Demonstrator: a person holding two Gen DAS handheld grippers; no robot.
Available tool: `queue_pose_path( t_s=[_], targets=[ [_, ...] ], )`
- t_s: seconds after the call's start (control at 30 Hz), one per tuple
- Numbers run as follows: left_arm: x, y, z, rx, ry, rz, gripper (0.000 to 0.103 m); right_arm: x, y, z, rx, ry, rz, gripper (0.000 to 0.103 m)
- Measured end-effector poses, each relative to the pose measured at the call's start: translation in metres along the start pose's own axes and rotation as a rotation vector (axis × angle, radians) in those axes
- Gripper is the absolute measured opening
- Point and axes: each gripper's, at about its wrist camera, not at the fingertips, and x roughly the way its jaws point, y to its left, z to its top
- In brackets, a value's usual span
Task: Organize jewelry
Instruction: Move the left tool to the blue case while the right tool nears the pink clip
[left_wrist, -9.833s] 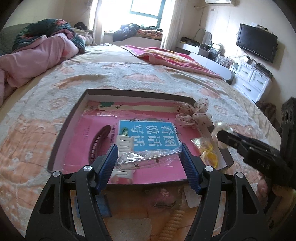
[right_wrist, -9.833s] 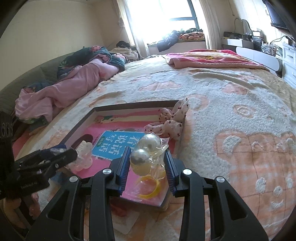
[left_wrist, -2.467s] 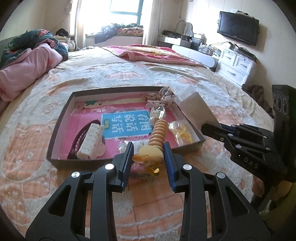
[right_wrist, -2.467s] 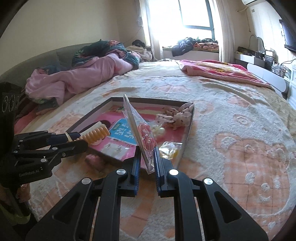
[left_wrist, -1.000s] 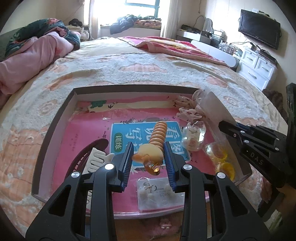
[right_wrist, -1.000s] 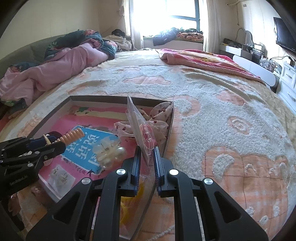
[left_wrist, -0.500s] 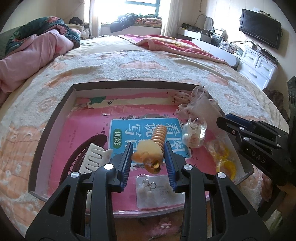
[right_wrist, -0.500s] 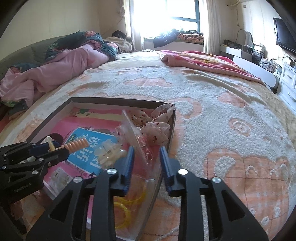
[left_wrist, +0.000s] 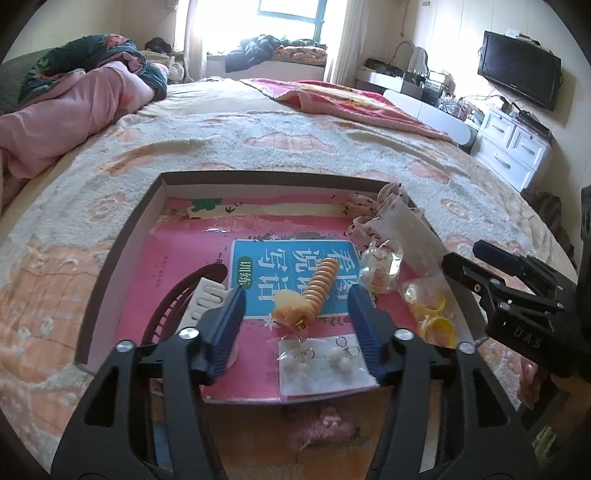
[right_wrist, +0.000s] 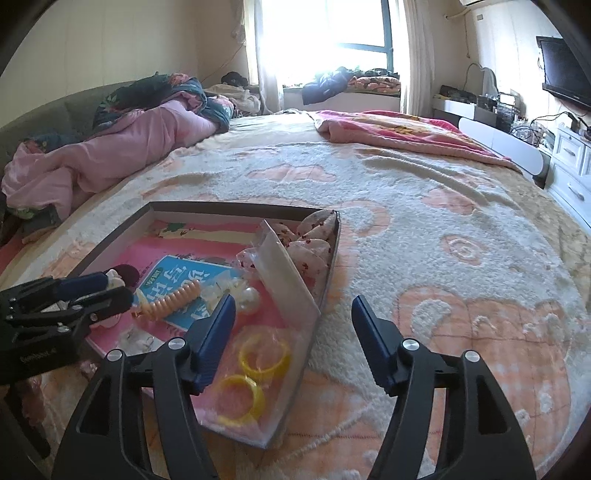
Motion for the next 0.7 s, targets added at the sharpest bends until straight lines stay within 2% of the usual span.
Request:
queue_pose_path(
  t_s=[0.13,0.23,0.37,0.53,0.7],
  targets=[
    [-0.014,0.004,-0.005,-0.007,-0.024,0.005,0.062,-0.012,-0.001,-0.006,0.011,-0.005,0.006,0.070],
    [-0.025,0.006,-0.012,-0.014,-0.036,0.007,0.065,-0.023,0.001,-0.011,0.014,-0.014,0.008,0.073],
    [-0.039,0.010,-0.019,-0.012,-0.059,0.018,0.073,-0.039,0.004,-0.016,0.023,-0.029,0.028,0.075],
    [-0.054,0.017,-0.027,-0.018,-0.077,0.019,0.079,-0.051,0.017,-0.024,0.009,-0.033,0.057,0.075],
    [-0.068,0.027,-0.037,-0.014,-0.088,0.042,0.079,-0.057,0.042,-0.029,-0.052,-0.034,0.098,0.075]
  ],
)
